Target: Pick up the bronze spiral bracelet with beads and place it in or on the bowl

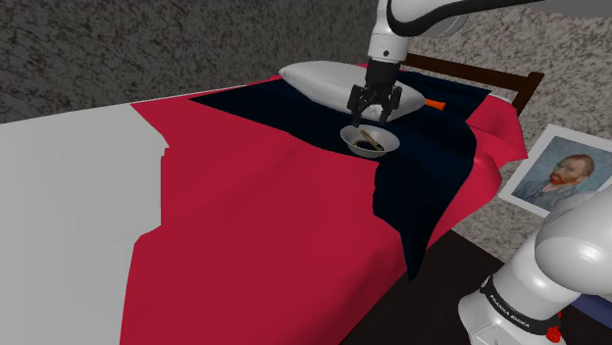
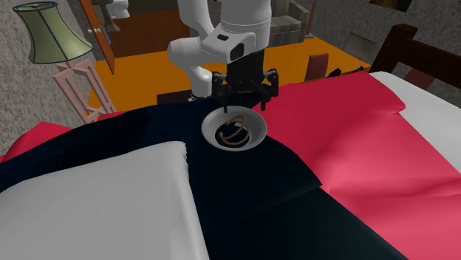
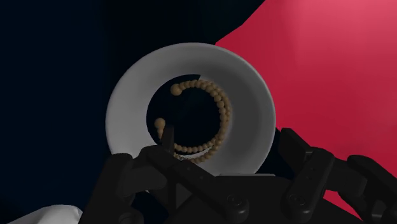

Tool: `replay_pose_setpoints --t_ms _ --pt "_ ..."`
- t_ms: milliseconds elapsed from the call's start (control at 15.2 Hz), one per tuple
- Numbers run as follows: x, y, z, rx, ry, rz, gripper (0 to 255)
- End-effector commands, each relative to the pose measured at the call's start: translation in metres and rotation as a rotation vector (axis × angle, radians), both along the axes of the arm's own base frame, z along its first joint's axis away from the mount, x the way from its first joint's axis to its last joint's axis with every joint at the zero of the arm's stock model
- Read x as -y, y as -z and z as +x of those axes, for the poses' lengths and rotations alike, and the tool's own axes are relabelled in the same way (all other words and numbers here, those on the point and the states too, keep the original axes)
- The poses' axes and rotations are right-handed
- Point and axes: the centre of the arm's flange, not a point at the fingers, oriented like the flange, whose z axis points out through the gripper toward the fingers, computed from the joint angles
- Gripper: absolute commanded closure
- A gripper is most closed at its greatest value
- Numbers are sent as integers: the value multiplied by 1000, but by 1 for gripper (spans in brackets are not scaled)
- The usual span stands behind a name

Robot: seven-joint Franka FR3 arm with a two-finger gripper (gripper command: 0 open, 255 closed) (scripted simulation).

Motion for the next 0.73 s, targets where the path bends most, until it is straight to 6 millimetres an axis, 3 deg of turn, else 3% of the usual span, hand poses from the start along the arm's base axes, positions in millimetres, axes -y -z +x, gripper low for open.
replay_pose_setpoints --t_ms 0,132,660 --pt "1 -20 1 0 0 0 0" --pt "2 -44 2 0 0 0 0" --pt "2 -44 2 0 0 0 0"
